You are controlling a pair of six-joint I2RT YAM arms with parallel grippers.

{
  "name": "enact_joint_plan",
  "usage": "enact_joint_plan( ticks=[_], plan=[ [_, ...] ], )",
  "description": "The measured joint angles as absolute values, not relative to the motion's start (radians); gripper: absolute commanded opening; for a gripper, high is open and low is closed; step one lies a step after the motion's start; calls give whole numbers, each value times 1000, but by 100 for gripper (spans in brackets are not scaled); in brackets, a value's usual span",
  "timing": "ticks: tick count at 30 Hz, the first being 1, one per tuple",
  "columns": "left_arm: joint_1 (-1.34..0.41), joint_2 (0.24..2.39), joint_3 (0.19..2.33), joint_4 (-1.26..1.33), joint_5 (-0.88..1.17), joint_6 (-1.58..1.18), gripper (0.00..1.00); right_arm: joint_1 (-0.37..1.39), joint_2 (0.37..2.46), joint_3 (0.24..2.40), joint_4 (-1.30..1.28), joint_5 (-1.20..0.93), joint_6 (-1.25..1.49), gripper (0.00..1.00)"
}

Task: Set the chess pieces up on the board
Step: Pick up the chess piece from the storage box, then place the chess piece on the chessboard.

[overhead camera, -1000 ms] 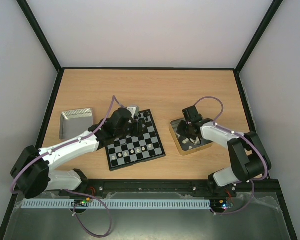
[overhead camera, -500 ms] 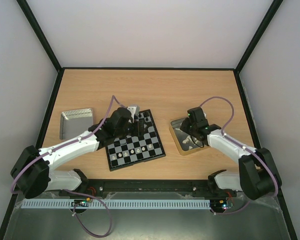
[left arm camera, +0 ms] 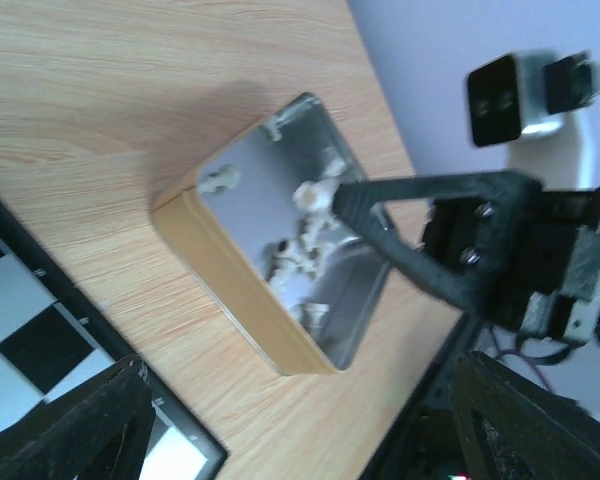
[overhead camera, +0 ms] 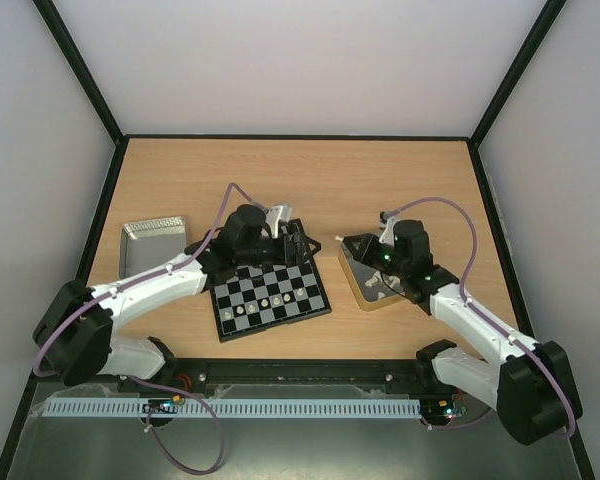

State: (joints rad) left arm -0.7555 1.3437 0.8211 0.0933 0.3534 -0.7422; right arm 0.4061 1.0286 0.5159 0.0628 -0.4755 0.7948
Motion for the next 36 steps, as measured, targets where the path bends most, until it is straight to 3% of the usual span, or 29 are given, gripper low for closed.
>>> enact_joint_plan(
  ticks=[7, 12, 25, 32, 34, 36],
  plan=[
    [-725, 1357, 823, 257, 486, -860, 74, 407, 1000, 444, 257, -701, 833, 5],
    [-717, 1407, 820, 371, 551, -939, 59, 419, 995, 443, 333, -785, 846, 5],
    [-717, 1430, 816, 418, 591, -974, 21, 439, 995, 443, 373, -833, 859, 5],
    [-717, 1433, 806, 413, 595, -965, 14, 441, 996, 443, 373, -832, 861, 5],
    [-717, 1433, 806, 413, 596, -964, 11, 441, 996, 443, 373, -831, 861, 8],
    [-717, 1433, 806, 412, 596, -959, 9, 441, 996, 443, 373, -830, 863, 20]
  ],
)
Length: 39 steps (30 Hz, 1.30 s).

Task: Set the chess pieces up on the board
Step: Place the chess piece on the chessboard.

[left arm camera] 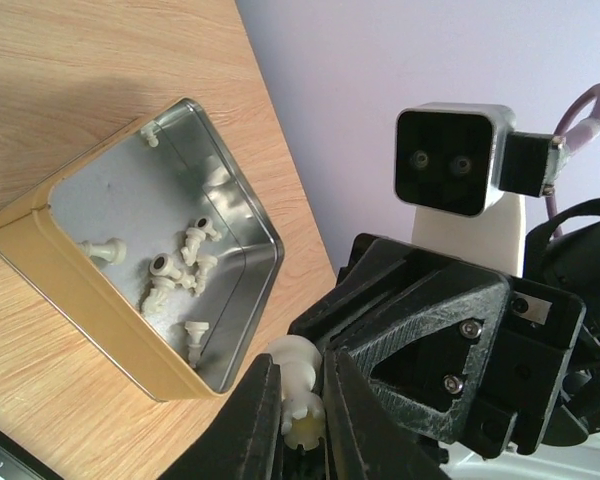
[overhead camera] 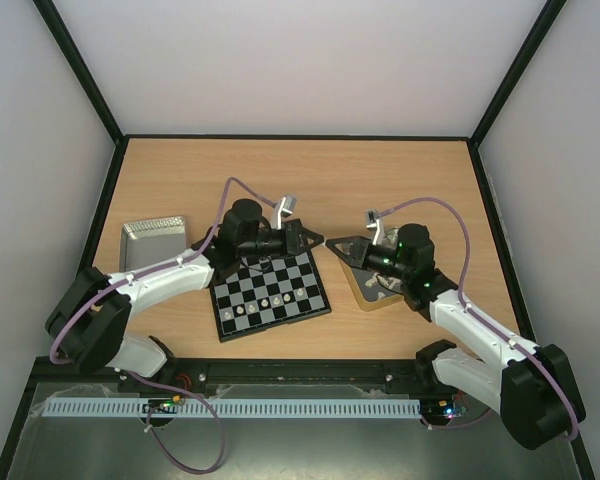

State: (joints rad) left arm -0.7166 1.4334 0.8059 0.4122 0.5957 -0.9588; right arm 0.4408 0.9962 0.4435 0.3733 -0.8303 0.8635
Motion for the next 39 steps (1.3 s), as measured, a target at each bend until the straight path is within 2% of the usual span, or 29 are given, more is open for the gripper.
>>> enact_joint_plan(
  ticks=[2, 3, 8, 18, 24, 31, 39],
  plan=[
    [-717, 1434, 806, 407, 595, -953, 8, 441, 996, 444, 373, -826, 868, 39],
    [-717, 1434, 806, 401, 594, -950, 8, 441, 996, 445, 369, -819, 869, 44],
    [-717, 1414, 807, 297, 548, -912, 8, 442, 993, 468, 294, -730, 839, 55],
    [-717, 1221, 849, -265, 323, -742, 9, 444, 990, 514, 123, -400, 822, 55],
    [-720, 1081, 842, -647, 202, -722, 9, 444, 1045, 514, 104, -340, 823, 55],
    [-738, 960, 749, -852, 161, -756, 11, 444, 1089, 514, 101, -329, 824, 55],
    [-814, 953, 641, -874, 101, -845, 11, 444, 1090, 514, 100, -307, 834, 55]
  ],
)
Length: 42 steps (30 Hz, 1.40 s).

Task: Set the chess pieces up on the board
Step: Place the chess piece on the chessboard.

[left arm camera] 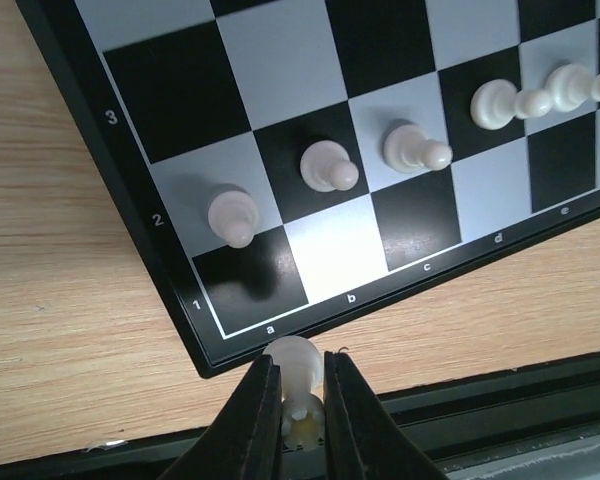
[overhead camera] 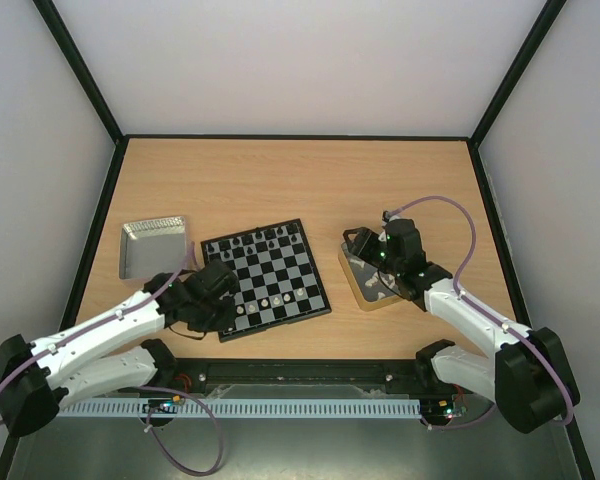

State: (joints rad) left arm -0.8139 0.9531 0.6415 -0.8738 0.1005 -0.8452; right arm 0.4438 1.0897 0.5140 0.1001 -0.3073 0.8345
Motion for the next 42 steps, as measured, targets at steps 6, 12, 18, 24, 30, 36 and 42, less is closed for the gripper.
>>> enact_joint_plan(
  ticks=[6, 12, 18, 24, 30, 36, 42],
  plan=[
    [-848, 978, 579, -807, 84, -908, 10, 444, 1090, 514, 94, -293, 835, 56],
    [-855, 992, 564, -770, 47, -933, 10, 444, 1089, 513, 93, -287, 835, 56],
    [-855, 998, 556, -729, 24, -943, 10, 444, 1089, 506, 93, -288, 836, 56],
    [-855, 1012, 550, -716, 16, -946, 11, 444, 1088, 500, 93, -288, 838, 56],
    [-855, 1020, 540, -715, 16, -947, 13, 444, 1087, 499, 93, -288, 838, 56],
    [-855, 1032, 540, -717, 17, -946, 28, 444, 1085, 495, 93, -288, 839, 56],
    [-855, 1036, 544, -736, 20, -940, 41, 444, 1082, 495, 93, -287, 839, 56]
  ],
)
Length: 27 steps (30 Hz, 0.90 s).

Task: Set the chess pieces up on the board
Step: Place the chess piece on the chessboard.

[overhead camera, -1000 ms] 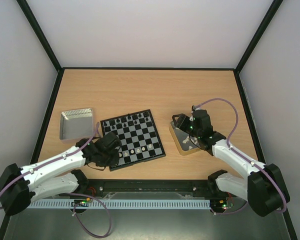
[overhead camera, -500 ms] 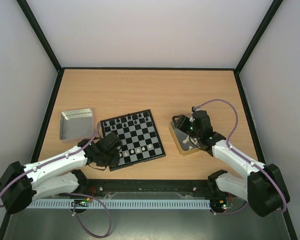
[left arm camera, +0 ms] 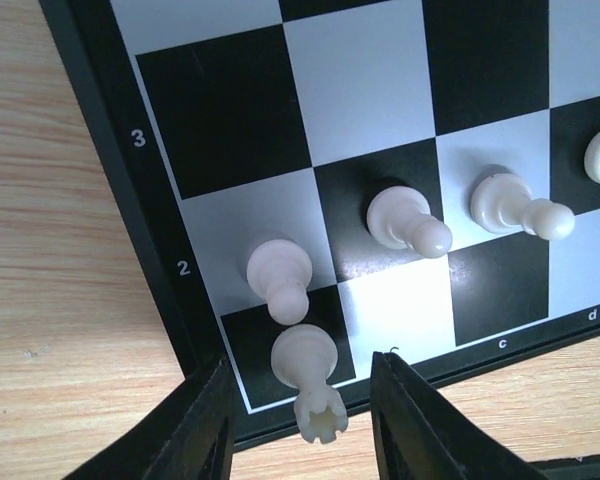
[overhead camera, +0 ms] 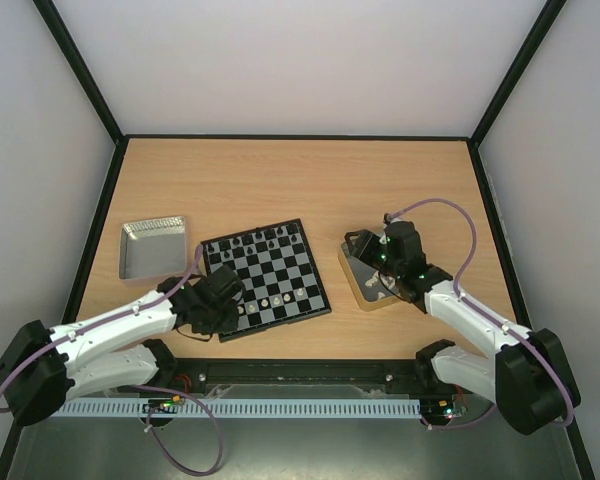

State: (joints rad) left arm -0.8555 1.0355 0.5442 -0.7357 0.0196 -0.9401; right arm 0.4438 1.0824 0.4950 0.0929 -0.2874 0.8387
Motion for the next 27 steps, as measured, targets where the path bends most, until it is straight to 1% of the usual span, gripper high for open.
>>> enact_joint_plan(
  ticks=[6, 10, 16, 18, 22, 27],
  plan=[
    [-855, 1034, 583, -759, 29, -934, 50, 444, 1073, 495, 89, -276, 838, 56],
    [-855, 1024, 646, -792, 13, -924, 55, 444, 1066, 500, 40, -217, 837, 55],
    [-833, 982, 780, -803, -72, -878, 55, 443, 1114, 556, -103, -84, 837, 53],
    [-816, 982, 817, -789, -102, -852, 55, 442, 1150, 575, -131, -66, 834, 50],
    [-793, 997, 855, -709, -130, -805, 55, 440, 1256, 612, -175, -73, 812, 43],
    [-790, 1055, 858, -574, -92, -764, 55, 440, 1374, 662, -215, -118, 762, 42]
  ],
)
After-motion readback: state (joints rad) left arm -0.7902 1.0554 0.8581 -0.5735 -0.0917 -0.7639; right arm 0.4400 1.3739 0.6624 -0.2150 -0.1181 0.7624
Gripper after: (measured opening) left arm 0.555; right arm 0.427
